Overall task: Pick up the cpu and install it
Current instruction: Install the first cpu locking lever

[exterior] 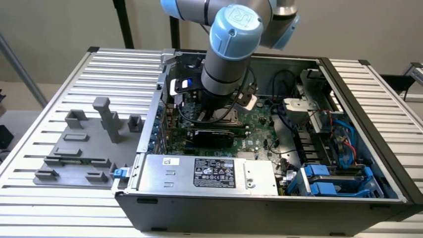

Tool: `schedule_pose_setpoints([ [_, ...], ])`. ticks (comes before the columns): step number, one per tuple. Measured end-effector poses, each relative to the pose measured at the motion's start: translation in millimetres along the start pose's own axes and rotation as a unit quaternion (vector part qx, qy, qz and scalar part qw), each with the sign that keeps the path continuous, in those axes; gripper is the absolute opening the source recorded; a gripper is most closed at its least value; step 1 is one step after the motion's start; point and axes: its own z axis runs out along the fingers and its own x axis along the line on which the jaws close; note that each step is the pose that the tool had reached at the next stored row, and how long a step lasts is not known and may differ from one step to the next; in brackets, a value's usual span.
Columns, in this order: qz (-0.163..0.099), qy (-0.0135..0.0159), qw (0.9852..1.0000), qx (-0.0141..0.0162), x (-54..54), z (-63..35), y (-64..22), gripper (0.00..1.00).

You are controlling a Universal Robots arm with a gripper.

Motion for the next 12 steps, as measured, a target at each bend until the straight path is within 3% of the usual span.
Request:
schedule_pose_setpoints([
  [7,0.0,-0.0017,1.0,-0.0006,3.0,-16.2,-4.0,0.11],
  [12,0.001,-0.002,1.0,0.0001,3.3,-17.4,-4.2,0.11],
])
